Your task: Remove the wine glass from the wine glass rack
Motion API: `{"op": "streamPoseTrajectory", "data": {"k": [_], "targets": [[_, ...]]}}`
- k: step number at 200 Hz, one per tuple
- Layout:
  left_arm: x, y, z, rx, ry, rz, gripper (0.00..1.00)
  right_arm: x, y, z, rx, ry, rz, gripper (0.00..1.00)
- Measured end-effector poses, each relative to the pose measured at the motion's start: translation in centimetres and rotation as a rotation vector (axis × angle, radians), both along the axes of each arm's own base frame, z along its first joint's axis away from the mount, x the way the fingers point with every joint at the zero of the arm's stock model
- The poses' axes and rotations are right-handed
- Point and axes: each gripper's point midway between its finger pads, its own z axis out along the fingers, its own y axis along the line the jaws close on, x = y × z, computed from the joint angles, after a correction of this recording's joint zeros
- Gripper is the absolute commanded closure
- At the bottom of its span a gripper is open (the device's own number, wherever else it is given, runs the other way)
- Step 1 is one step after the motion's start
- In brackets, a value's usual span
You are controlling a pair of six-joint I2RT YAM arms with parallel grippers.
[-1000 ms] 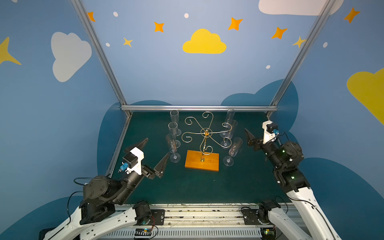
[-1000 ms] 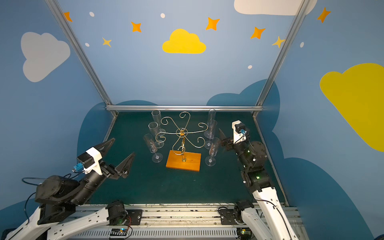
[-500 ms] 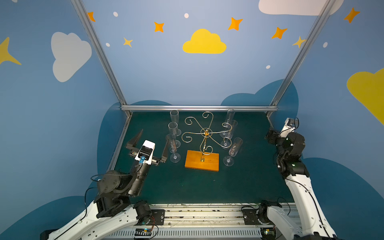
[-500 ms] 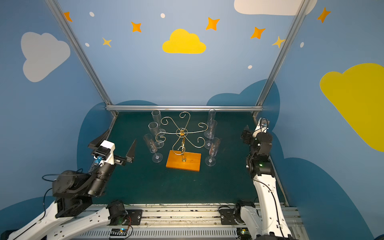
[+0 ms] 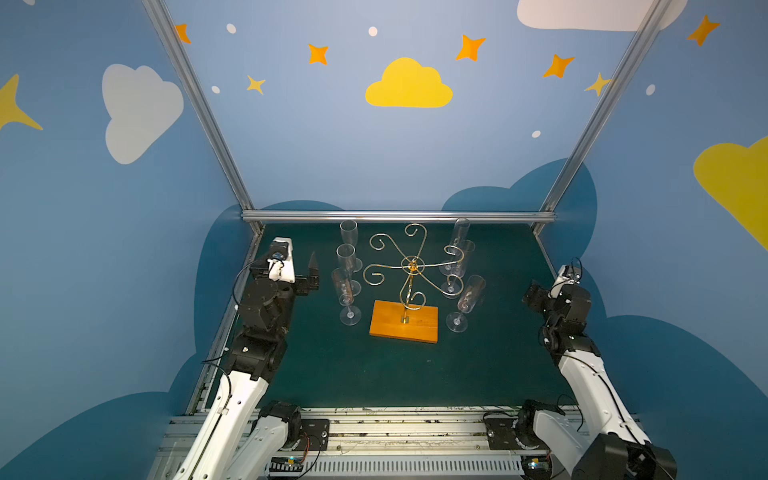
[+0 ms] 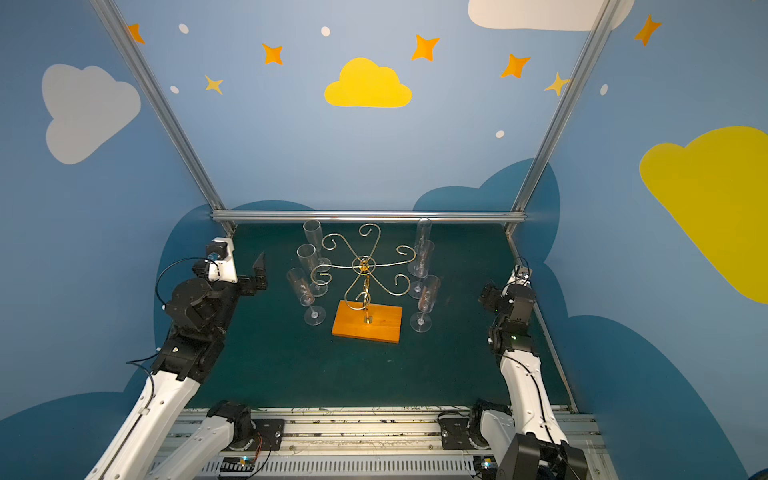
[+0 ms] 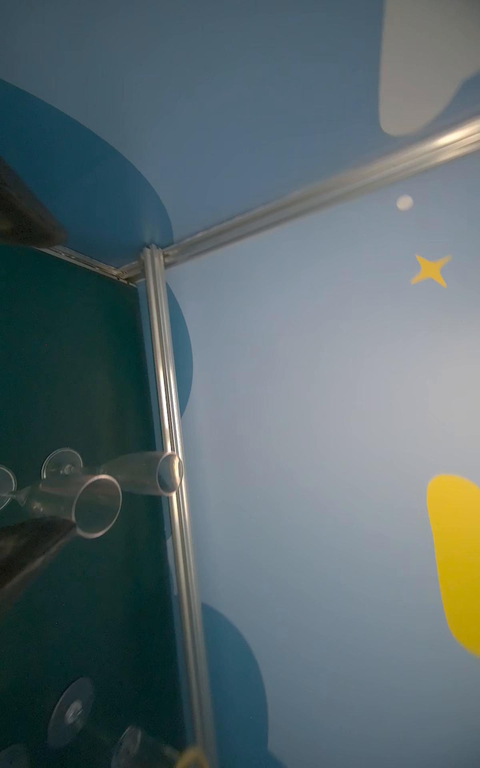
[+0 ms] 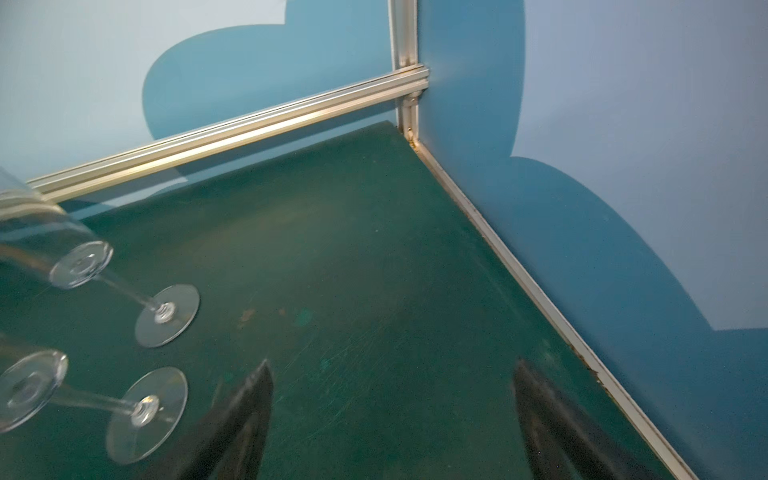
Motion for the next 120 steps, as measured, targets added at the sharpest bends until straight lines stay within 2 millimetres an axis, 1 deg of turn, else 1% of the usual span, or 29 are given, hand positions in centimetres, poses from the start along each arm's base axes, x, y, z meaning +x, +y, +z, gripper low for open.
{"op": "streamPoseTrajectory", "data": {"k": [12, 18, 26, 33, 46, 62, 77, 84, 92, 105, 120], "targets": [[0.2, 2.7, -2.0, -0.06, 0.013, 0.083, 0.01, 0.2, 0.8, -0.8, 0.02, 0.015, 0.047, 0.11], [0.2, 3.9, -3.5, -0.097, 0.027, 0.118, 0.01, 0.3, 1.2, -1.3, 0.032, 0.026, 0.067, 0.12], [0.2, 4.9, -5.4, -0.135, 0.051, 0.145, 0.01, 0.2, 1.7, -2.0, 0.048, 0.042, 0.088, 0.12], [0.2, 5.6, -7.6, -0.169, 0.079, 0.163, 0.01, 0.2, 2.1, -2.6, 0.059, 0.055, 0.106, 0.11], [0.0, 5.8, -11.3, -0.204, 0.131, 0.166, 0.01, -0.1, 2.9, -3.9, 0.074, 0.08, 0.134, 0.11], [-0.5, 5.5, -16.5, -0.238, 0.222, 0.165, 0.0, -0.6, 3.9, -5.7, 0.088, 0.105, 0.171, 0.12], [-1.2, 5.1, -20.5, -0.256, 0.301, 0.157, 0.01, -1.0, 4.9, -7.3, 0.098, 0.125, 0.205, 0.12], [-1.5, 4.8, -21.7, -0.261, 0.325, 0.149, 0.01, -1.1, 5.3, -8.0, 0.102, 0.136, 0.217, 0.12], [-1.5, 4.5, -22.5, -0.262, 0.343, 0.127, 0.01, -1.1, 5.8, -8.7, 0.107, 0.15, 0.231, 0.12], [-1.0, 3.8, -22.8, -0.259, 0.35, 0.088, 0.01, -1.0, 6.5, -9.6, 0.109, 0.175, 0.251, 0.11], [-0.2, 3.4, -23.1, -0.258, 0.356, 0.059, 0.01, -0.7, 7.1, -10.1, 0.104, 0.193, 0.267, 0.11]]}}
